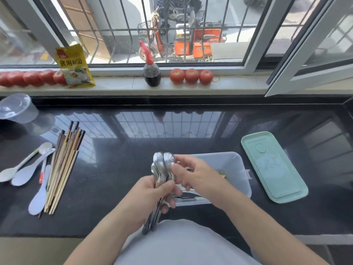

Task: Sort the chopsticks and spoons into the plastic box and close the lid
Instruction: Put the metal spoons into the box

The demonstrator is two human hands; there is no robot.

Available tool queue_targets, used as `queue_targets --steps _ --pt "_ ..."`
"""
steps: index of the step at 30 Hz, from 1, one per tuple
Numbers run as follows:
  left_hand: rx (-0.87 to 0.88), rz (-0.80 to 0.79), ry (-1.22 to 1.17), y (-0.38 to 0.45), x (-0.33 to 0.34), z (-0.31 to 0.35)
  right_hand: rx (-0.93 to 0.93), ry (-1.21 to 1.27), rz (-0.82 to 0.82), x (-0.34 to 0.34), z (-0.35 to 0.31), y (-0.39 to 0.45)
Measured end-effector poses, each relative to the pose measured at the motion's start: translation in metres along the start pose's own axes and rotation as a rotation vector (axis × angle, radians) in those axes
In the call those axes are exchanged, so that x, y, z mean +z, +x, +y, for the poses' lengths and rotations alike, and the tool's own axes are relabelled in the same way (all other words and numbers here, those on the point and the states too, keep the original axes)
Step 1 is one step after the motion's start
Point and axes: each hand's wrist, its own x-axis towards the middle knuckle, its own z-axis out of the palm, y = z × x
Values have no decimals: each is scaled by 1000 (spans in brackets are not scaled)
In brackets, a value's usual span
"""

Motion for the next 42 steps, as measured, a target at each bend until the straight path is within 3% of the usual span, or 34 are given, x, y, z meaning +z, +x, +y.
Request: queue_targets --steps 3,8,12,18,22,24,27,30,33,36,42 --pt "-25 -6 83 -2 5 5 -4 -16 154 1 -3 -3" --pt "-55 45 82 -7 7 2 76 -14 244 -3 1 -6" --pt "-15 40 118 -11 6 3 111 124 171 5 3 -5" --pt "1 78 92 -14 8 -3 109 -68 166 6 1 0" --pt "25 328 -35 -10 0 -5 98 -72 197 -26 -8 -6" --pt "77 497 40 -7 -12 -7 69 -119 284 -59 -11 -14" --pt "82 608 91 -5 -26 -8 148 -511 379 -98 6 -20" --pt "52 574 30 -2 -21 -7 312 -723 360 -95 44 -6" --pt "8 490 -105 3 -7 -8 322 -712 433 -72 76 15" --pt "-7 421 -92 4 -1 -12 340 -752 488 -63 93 31" --pt "11 340 -29 -6 -9 -13 470 -1038 372 -68 81 16"
